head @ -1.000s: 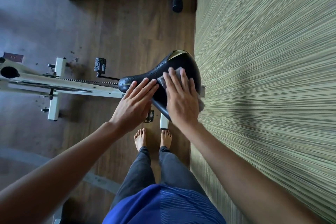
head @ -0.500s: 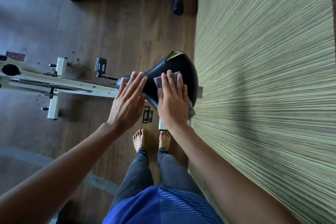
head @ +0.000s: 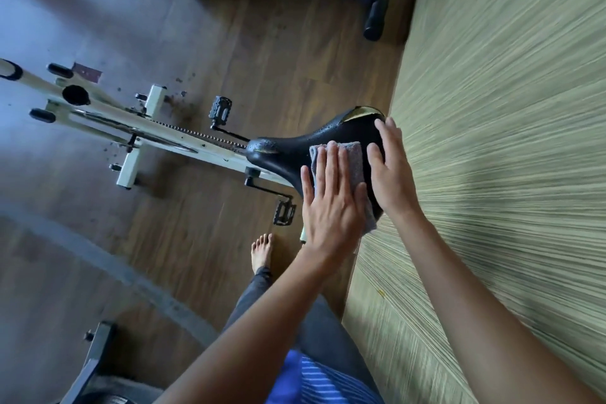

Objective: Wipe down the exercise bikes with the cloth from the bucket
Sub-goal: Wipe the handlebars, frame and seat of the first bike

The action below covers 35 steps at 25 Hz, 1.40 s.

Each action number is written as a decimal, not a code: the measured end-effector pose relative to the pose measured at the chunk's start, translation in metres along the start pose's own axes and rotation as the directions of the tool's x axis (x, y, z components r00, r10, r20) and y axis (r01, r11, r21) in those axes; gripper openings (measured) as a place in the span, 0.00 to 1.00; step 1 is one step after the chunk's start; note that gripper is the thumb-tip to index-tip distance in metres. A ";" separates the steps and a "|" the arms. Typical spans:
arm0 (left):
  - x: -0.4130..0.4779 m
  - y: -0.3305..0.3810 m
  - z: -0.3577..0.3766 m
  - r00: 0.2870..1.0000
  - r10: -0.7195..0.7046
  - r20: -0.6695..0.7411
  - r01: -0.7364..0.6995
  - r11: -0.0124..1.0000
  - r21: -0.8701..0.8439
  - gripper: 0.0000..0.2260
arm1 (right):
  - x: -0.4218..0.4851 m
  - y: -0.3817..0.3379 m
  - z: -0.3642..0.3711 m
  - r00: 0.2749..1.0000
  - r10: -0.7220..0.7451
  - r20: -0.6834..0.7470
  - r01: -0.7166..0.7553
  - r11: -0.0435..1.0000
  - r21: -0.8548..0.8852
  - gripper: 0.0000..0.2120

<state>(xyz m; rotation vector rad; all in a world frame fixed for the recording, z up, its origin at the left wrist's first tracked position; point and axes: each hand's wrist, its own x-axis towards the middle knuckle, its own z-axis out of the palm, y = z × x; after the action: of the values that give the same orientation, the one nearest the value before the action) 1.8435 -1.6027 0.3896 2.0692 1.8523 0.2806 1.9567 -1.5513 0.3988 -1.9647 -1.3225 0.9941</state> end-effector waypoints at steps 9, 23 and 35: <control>0.010 0.007 0.003 0.997 -0.056 -0.055 0.057 0.998 0.011 0.28 | -0.003 0.011 0.028 0.961 -0.082 -0.263 0.067 0.996 -0.067 0.22; 0.043 -0.082 -0.027 0.992 -0.057 -0.110 0.065 0.995 0.072 0.25 | -0.012 0.019 0.038 0.927 -0.252 -0.278 0.128 0.909 -0.396 0.22; 0.086 -0.117 -0.048 0.976 -0.201 0.081 0.216 0.934 -0.286 0.24 | -0.013 0.016 0.039 0.912 -0.257 -0.321 0.115 0.908 -0.403 0.21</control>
<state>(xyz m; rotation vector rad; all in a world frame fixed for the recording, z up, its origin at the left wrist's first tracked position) 1.7290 -1.5019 0.3814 1.6541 1.8541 0.4160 1.9299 -1.5672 0.3683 -2.1106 -1.5257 0.2635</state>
